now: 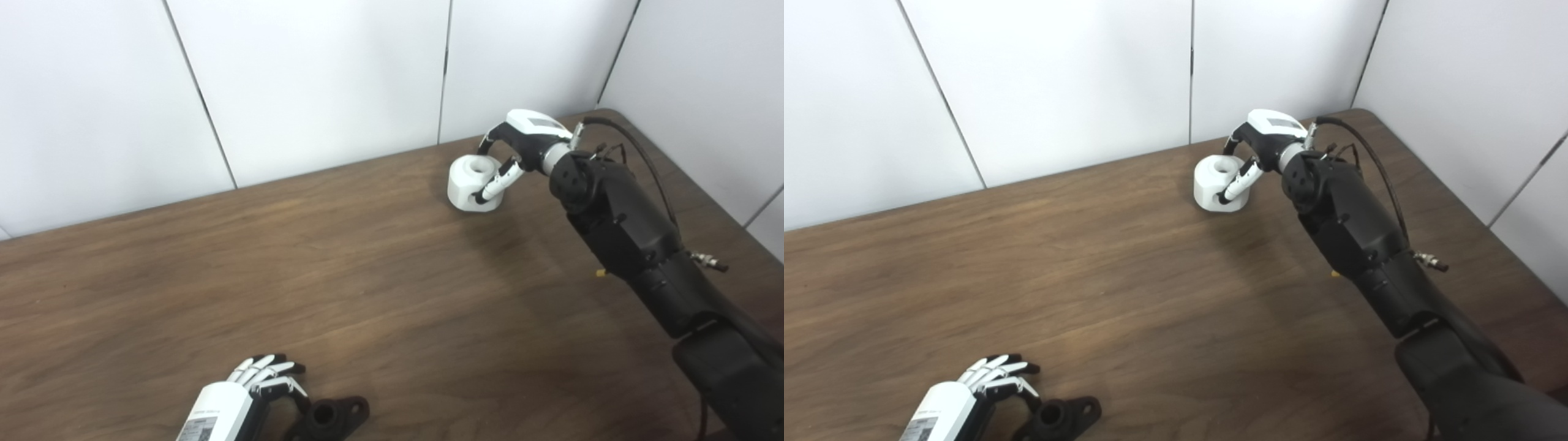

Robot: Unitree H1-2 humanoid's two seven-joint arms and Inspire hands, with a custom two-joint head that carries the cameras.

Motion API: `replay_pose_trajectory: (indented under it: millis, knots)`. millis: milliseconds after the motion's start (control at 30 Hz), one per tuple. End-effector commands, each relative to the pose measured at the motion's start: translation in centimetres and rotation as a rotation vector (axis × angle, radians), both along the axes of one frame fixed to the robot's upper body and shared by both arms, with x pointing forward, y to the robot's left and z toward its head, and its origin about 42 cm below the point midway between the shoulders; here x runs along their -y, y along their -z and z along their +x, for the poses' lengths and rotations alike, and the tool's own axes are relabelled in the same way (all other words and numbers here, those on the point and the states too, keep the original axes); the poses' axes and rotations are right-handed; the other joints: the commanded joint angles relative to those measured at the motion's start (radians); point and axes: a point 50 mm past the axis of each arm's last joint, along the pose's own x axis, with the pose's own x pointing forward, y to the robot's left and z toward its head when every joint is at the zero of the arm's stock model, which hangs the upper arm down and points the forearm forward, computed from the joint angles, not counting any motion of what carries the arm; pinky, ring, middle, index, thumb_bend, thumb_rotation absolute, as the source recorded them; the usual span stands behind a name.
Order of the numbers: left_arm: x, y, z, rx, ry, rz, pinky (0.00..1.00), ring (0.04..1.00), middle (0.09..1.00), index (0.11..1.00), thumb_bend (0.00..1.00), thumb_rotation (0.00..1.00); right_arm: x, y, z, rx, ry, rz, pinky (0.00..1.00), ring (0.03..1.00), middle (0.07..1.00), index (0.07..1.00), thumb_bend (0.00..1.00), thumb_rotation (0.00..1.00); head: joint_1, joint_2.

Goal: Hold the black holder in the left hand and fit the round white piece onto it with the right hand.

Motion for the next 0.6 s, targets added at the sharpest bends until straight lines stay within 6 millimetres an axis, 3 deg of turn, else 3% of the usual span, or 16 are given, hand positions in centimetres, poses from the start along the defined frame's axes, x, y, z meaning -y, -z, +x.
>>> replay_pose_trajectory:
  millis: [0, 567]
  knots:
    - [-0.87, 0.54, -0.53, -0.033, -0.023, 0.038, 0.89, 0.868, 0.782, 0.485, 0.52, 0.05, 0.52, -2.85, 0.09, 0.087, 0.003, -0.033, 0.92, 0.960, 0.862, 0.651, 0.80, 0.26, -0.001, 0.000]
    - [-1.06, 0.24, -0.26, -0.027, -0.032, 0.031, 0.90, 0.871, 0.782, 0.485, 0.52, 0.05, 0.69, -2.83, 0.10, 0.090, -0.009, -0.044, 0.91, 0.951, 0.848, 0.596, 0.78, 0.22, 0.001, 0.001]
